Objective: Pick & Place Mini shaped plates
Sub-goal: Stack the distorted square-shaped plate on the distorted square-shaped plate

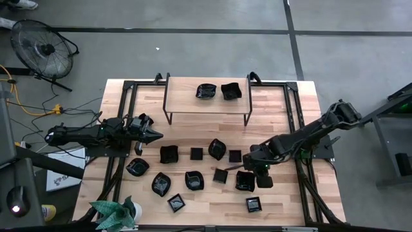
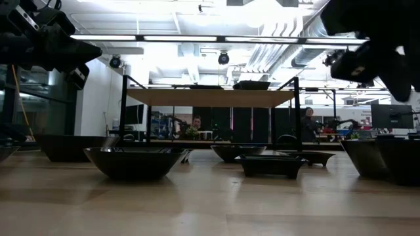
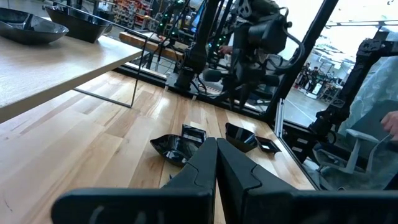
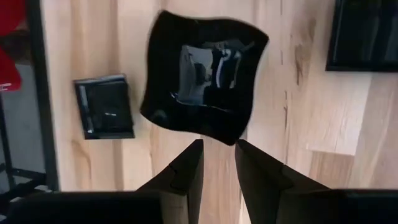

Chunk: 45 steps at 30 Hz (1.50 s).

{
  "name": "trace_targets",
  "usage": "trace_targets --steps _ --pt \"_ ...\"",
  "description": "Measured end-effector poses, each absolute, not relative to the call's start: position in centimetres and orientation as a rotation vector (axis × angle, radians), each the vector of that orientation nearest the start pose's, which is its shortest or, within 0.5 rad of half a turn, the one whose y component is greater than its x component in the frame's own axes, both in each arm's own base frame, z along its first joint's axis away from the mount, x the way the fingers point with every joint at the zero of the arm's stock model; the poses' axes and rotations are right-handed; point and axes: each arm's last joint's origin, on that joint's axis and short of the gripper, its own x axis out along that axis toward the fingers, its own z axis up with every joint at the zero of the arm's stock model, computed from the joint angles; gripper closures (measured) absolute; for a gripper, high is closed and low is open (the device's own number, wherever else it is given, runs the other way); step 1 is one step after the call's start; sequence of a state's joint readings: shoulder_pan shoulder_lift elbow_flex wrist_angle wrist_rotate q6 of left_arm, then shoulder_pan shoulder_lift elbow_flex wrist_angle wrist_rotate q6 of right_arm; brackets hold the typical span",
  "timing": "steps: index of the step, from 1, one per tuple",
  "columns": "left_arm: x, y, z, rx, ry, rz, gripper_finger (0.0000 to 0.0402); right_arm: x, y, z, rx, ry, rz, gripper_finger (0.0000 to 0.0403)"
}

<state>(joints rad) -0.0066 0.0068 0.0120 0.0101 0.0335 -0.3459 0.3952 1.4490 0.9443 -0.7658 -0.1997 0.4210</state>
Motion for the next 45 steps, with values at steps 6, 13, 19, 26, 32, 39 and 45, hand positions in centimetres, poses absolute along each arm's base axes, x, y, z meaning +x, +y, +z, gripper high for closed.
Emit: trace_targets --steps 6,13,19,26,32,39,45 --pt "9.7 -0.2 16.8 -0.346 -0.008 -0.042 0.04 23.7 10.5 19.3 0.273 1.363 0.214 0.0315" --pt "9.7 -0.2 16.8 -0.346 -0.008 -0.042 0.04 23.2 10.1 18.4 0.619 1.446 -0.234 0.0315" --pt "9.7 -0.2 16.8 -0.346 -0.008 -0.042 0.04 22.4 11.5 18.4 0.963 1.423 -0.562 0.0315" --pt "9.7 -0.2 16.8 -0.346 -0.008 -0.042 0.04 21.8 13.0 18.4 1.062 1.375 -0.665 0.0315" --pt "9.7 -0.2 16.8 -0.346 -0.008 -0.043 0.04 21.7 13.9 18.4 1.14 1.29 -0.72 0.0315" --pt "9.7 -0.2 16.8 -0.346 -0.008 -0.042 0.04 22.3 14.7 17.4 1.139 1.283 -0.717 0.0315" --pt "9.7 -0.2 16.8 -0.346 -0.008 -0.042 0.04 22.4 14.8 17.2 1.132 1.246 -0.729 0.0315"
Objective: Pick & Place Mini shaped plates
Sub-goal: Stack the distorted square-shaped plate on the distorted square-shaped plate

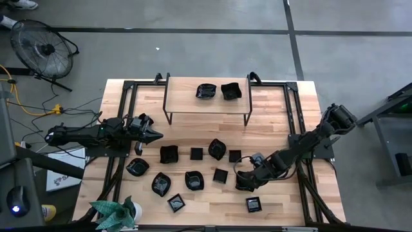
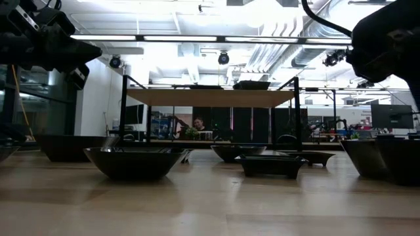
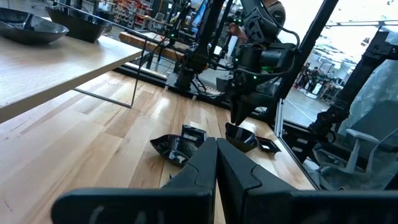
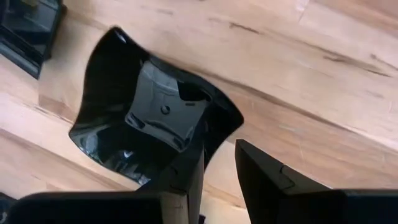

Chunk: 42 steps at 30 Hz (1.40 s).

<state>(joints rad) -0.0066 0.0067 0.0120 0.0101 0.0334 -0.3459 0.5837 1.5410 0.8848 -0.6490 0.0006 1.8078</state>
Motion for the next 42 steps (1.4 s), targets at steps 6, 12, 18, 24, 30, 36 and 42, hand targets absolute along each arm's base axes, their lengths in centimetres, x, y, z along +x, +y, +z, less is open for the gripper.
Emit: trace_targets --steps 6,12,18,24,30,36,42 --pt "9.7 -0.2 16.8 -0.346 -0.008 -0.042 0.04 22.4 14.9 16.9 1.136 1.227 -0.756 0.0315" --pt "9.7 -0.2 16.8 -0.346 -0.008 -0.042 0.04 22.7 15.2 16.1 1.134 1.231 -0.774 0.0315" --pt "9.7 -0.2 16.8 -0.346 -0.008 -0.042 0.04 22.8 15.3 16.0 1.116 1.226 -0.753 0.0315" --pt "9.7 -0.2 16.8 -0.346 -0.008 -0.042 0.04 22.9 15.3 16.0 1.119 1.218 -0.749 0.0315" --pt "9.7 -0.2 16.8 -0.346 -0.008 -0.043 0.04 22.9 15.3 16.0 1.118 1.213 -0.752 0.0316" --pt "9.7 -0.2 16.8 -0.346 -0.008 -0.042 0.04 23.1 15.4 15.4 1.112 1.238 -0.756 0.0316" --pt "9.7 -0.2 16.8 -0.346 -0.008 -0.042 0.04 23.5 15.7 15.0 1.104 1.262 -0.707 0.0316"
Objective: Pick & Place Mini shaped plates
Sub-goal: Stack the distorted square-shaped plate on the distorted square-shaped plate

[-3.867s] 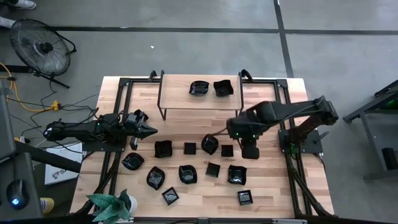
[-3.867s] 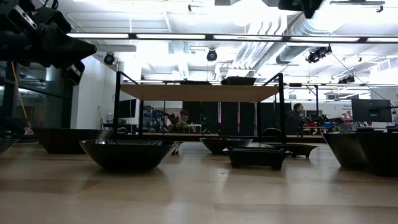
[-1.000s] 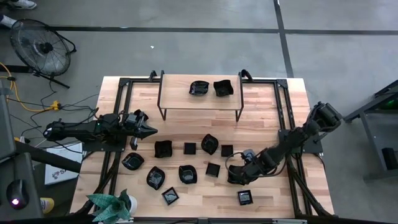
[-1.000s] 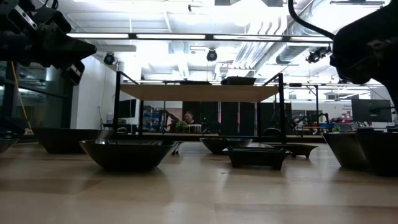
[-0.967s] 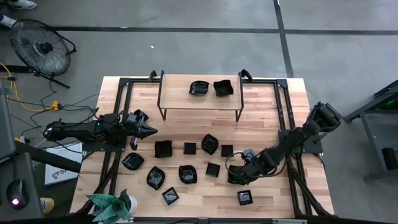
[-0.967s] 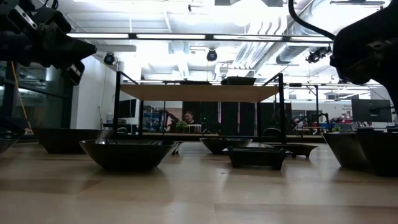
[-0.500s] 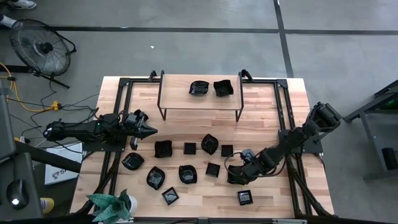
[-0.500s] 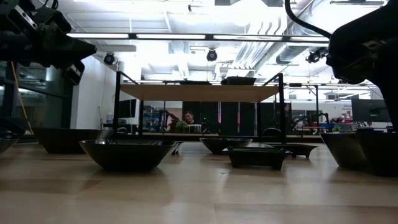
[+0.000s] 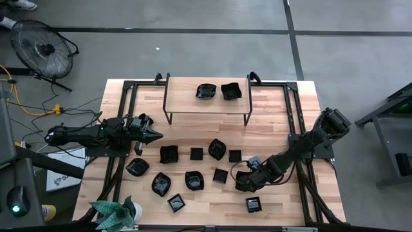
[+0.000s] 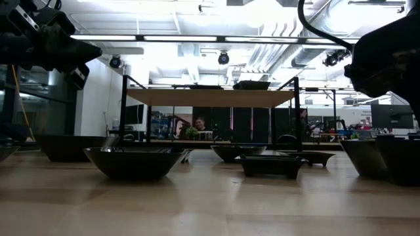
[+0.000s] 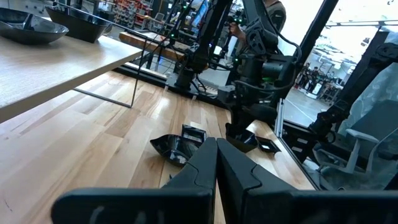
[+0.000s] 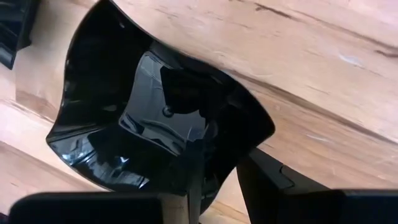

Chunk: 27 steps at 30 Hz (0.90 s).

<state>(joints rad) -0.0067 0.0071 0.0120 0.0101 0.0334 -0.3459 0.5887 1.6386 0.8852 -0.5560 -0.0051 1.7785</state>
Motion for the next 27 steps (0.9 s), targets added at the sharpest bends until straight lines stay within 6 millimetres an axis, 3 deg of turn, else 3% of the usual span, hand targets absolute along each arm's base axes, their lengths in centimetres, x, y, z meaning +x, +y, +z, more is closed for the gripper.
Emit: trace_targets --steps 7,16,19,27 --pt "9.7 -0.2 16.8 -0.346 -0.008 -0.042 0.04 23.5 15.7 15.0 1.096 1.276 -0.695 0.0321" --pt "9.7 -0.2 16.8 -0.346 -0.008 -0.042 0.04 23.5 15.8 15.1 1.061 1.306 -0.634 0.0392" --pt "9.7 -0.2 16.8 -0.346 -0.008 -0.042 0.04 23.5 15.8 15.3 1.056 1.303 -0.618 0.0397" --pt "9.7 -0.2 16.8 -0.346 -0.008 -0.042 0.04 23.6 14.7 17.5 1.074 1.224 -0.557 0.0399"
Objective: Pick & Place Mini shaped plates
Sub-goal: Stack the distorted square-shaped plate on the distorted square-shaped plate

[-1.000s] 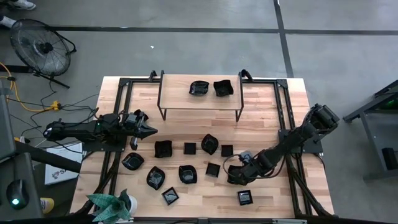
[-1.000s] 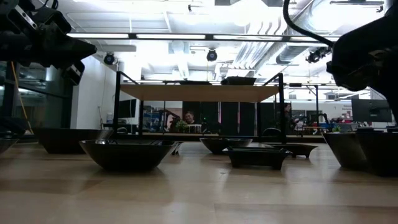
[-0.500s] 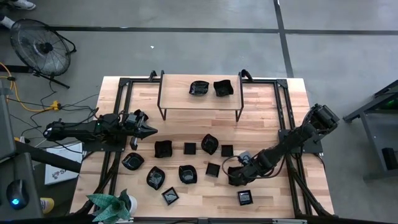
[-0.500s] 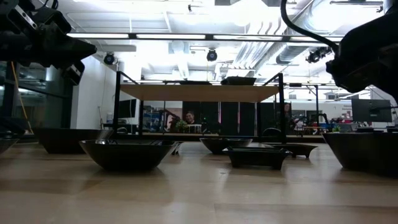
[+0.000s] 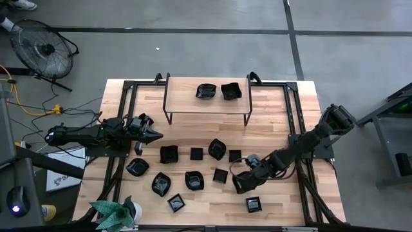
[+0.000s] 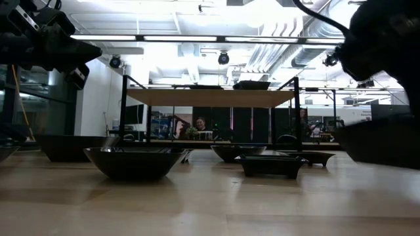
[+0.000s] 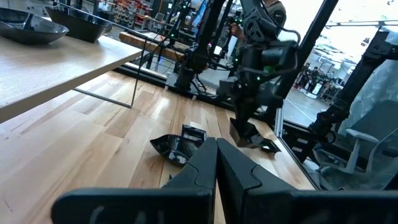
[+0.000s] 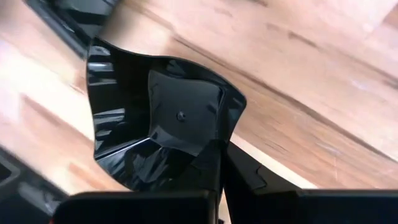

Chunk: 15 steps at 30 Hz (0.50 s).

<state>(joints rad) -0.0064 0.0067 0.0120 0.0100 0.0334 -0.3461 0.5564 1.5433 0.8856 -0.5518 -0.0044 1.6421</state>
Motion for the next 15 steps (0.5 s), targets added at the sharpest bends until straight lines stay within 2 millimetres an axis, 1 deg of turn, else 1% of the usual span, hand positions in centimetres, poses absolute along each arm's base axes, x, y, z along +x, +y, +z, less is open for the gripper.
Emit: trace_targets --steps 10,15 --pt "9.7 -0.2 16.8 -0.346 -0.008 -0.042 0.04 23.1 12.9 20.8 1.108 1.096 -0.475 0.0401" --pt "9.7 -0.2 16.8 -0.346 -0.008 -0.042 0.04 23.0 11.7 22.4 1.107 1.04 -0.431 0.0401"
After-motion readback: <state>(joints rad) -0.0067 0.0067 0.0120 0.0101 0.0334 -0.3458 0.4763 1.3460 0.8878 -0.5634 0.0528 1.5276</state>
